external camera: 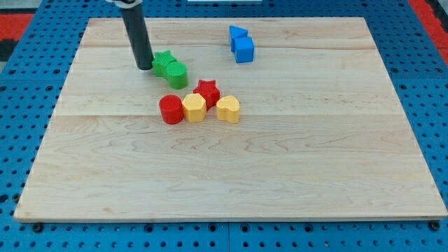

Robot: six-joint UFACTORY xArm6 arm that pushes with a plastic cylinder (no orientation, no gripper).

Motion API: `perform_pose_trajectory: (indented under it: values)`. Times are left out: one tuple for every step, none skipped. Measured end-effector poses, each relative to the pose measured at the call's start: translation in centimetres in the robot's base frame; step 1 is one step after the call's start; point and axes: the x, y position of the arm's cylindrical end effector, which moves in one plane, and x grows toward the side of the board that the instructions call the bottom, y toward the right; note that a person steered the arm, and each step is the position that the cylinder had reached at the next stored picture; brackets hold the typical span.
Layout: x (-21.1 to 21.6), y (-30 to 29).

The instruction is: Place the greenblue blocks at the top center

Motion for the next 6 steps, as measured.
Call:
perform_pose_trajectory:
  values:
    - [-1.3, 2.9]
    - [-1.3, -5.3]
    - [5.4, -6.6]
    - [9.1, -2.1]
    - [8.9, 2.7]
    - [6.4, 3.9]
